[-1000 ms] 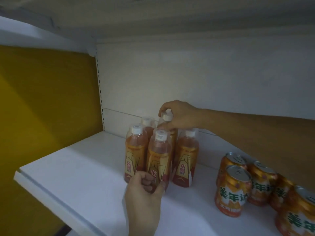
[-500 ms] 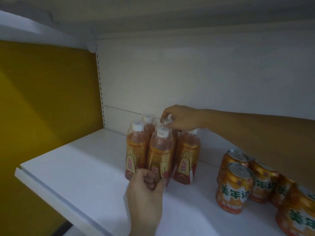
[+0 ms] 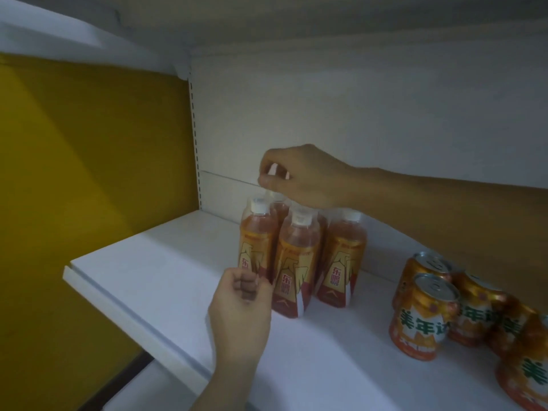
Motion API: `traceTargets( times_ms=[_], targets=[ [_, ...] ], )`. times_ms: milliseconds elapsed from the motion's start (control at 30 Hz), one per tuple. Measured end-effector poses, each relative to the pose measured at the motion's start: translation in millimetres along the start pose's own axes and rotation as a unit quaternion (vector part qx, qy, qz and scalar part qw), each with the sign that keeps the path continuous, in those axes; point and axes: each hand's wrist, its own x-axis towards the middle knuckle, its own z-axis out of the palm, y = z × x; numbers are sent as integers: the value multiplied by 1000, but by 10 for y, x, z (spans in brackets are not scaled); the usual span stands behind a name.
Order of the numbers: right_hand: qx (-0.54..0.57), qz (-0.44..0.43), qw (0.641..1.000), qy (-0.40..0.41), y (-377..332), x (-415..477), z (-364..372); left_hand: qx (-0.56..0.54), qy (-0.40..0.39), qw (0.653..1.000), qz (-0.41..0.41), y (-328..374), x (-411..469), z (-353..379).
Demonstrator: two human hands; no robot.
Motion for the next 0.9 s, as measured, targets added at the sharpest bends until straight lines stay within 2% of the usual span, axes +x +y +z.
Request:
traceTargets(
  times_ms=[67, 133, 233, 300, 400, 567, 667, 767, 900],
  targets=[
    [-120, -24, 992, -39, -191, 48, 113, 0, 11, 1000, -4, -7, 29, -53],
    [-207, -20, 977, -44, -302, 96, 222, 3, 17, 1000, -10, -11, 47, -88],
    [-238, 2, 970, -54, -356, 168, 338, 7, 24, 1000, -14, -6, 76, -129],
    [-214, 18, 974, -73, -375, 198, 370, 6, 24, 1000, -14, -22, 93, -152],
    [-160, 3, 985, -57, -457, 169, 352, -7, 16, 1000, -10, -59, 114, -183],
    [-121, -69, 988, 66, -624, -97, 36, -44, -16, 997, 53, 31, 65, -309],
    [-40, -86, 988, 123, -610, -295, -267, -65, -18, 994, 84, 178, -9, -374],
    [33, -63, 982, 173, -550, -573, -486, -121, -37, 986, 110, 428, -183, -349],
    [160, 29, 957, 240, -418, -1031, -719, -189, -72, 969, 144, 845, -593, -149]
  ],
)
